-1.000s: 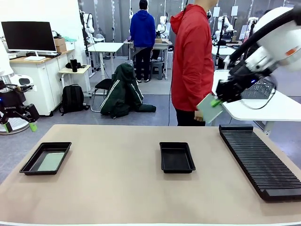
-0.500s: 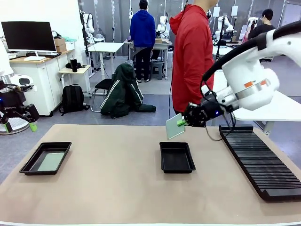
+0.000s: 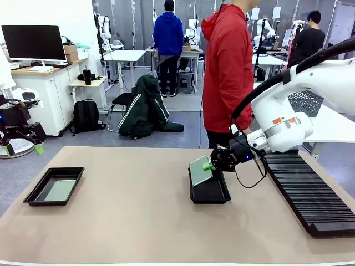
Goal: Inspect and transfer BCBs to ESD trays.
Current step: Pick up the Blank PCB from the PCB Rack and place it in the right ESD tray.
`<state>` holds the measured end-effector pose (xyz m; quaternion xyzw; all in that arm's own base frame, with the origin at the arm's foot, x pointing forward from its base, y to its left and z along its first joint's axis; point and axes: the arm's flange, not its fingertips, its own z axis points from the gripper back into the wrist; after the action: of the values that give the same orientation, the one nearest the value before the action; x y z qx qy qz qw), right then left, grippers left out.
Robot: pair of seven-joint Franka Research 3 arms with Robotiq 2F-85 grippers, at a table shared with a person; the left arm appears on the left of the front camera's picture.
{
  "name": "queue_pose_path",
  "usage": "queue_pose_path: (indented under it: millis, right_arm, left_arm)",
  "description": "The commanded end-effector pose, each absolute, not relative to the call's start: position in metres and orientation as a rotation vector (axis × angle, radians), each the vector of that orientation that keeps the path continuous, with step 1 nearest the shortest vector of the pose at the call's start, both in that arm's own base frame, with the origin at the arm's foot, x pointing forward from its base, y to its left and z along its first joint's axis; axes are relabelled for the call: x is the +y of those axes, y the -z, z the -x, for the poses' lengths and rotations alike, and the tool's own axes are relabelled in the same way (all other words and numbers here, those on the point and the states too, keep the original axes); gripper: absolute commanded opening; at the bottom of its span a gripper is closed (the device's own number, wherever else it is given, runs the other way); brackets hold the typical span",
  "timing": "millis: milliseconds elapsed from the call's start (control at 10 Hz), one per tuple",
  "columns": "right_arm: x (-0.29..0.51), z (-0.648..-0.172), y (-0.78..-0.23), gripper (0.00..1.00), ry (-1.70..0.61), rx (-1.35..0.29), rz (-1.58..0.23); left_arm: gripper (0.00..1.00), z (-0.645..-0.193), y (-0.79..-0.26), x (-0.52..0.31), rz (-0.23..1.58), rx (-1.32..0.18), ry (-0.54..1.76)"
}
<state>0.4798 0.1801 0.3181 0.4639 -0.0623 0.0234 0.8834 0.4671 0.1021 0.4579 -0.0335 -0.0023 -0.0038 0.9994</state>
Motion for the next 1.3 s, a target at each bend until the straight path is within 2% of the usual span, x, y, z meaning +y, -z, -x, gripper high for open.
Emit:
queue_pose_path:
  millis: [0, 1200]
  right_arm:
    - [0.178, -0.482, -0.311, 0.02, -0.03, -0.16, -0.948]
    - [0.179, -0.484, -0.277, 0.02, 0.039, -0.095, -0.833]
  left_arm:
    - [1.0, -0.466, -0.455, 0.103, 0.068, -0.019, 0.012]
    - [1.0, -0.466, -0.455, 0.103, 0.068, -0.019, 0.012]
